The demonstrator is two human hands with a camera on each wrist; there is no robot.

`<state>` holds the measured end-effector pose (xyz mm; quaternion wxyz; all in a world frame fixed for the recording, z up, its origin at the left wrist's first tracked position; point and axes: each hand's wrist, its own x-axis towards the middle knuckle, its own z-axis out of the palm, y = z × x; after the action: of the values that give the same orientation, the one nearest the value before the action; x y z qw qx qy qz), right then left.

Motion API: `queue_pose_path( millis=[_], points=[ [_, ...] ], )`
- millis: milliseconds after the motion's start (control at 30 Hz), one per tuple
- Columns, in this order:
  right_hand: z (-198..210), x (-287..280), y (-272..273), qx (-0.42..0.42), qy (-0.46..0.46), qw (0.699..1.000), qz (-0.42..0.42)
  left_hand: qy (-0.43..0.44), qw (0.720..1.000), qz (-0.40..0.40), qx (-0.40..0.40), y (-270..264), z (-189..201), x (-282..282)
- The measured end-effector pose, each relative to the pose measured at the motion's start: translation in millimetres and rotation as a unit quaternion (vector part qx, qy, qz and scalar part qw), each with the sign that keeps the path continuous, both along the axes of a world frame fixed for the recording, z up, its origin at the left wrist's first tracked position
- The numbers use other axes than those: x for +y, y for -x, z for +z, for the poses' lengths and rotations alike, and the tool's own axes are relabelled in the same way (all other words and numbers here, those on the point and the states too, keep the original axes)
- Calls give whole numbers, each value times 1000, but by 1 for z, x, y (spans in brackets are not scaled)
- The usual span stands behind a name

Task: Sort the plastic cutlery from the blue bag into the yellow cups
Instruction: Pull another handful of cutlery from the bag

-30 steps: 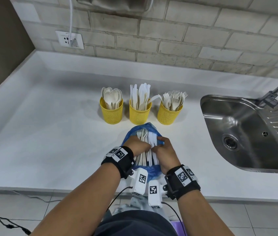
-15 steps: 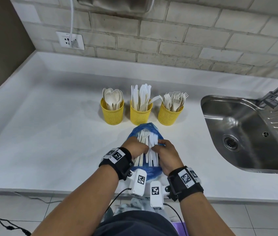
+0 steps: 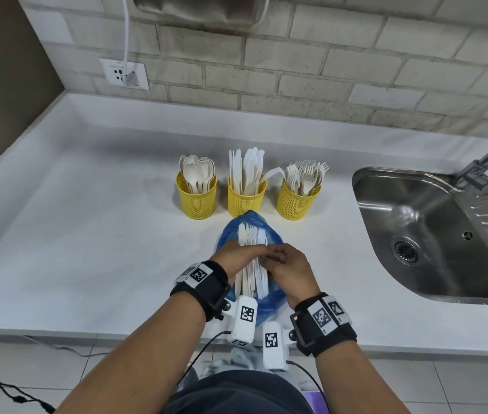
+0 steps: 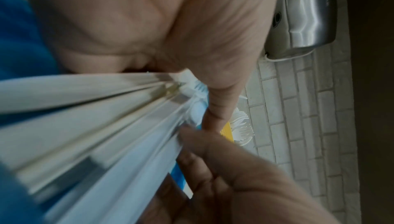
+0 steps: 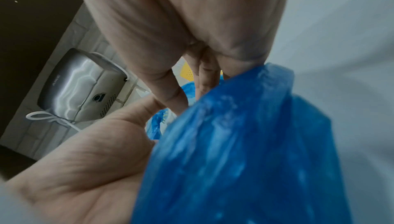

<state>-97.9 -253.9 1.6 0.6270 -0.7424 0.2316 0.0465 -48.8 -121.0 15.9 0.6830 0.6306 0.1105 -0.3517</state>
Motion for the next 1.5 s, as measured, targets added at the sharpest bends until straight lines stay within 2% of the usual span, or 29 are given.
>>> queue_pose_path(
  millis=[133,400,433,500,600,767,967,1100,1267,1333,1400,1500],
  points=[
    [4,3,0,4,-17,1000,12,-18,999,38,-22,1,-12,0],
    [28,-3,-1,13,-101,994,32,-46,997,29,-58,-7,-15,3],
    [30,-5,-2,7,-84,996,37,-53,996,27,-63,-9,-15,4],
    [29,-9,-6,-17,21,999,40,-70,995,22,-69,-8,-12,7],
    [29,-13,-10,-63,215,973,47,-76,995,7,-67,-5,-10,10],
    [31,-13,-18,-83,262,955,112,-95,989,-56,-99,2,-4,12],
    [34,-17,-25,-103,271,953,86,-153,964,-136,-171,5,0,10],
    [30,-23,-35,-109,283,953,27,-186,953,-152,-185,6,1,16],
    [33,-28,-38,-89,230,968,-40,-176,949,-167,-203,10,5,25],
    [33,-29,-37,-77,211,974,-25,-171,945,-188,-207,10,7,27],
    [32,-30,-36,-72,198,977,33,-166,941,-210,-205,10,9,28],
    [30,-34,-35,-104,197,971,89,-163,940,-224,-200,10,9,28]
  ],
)
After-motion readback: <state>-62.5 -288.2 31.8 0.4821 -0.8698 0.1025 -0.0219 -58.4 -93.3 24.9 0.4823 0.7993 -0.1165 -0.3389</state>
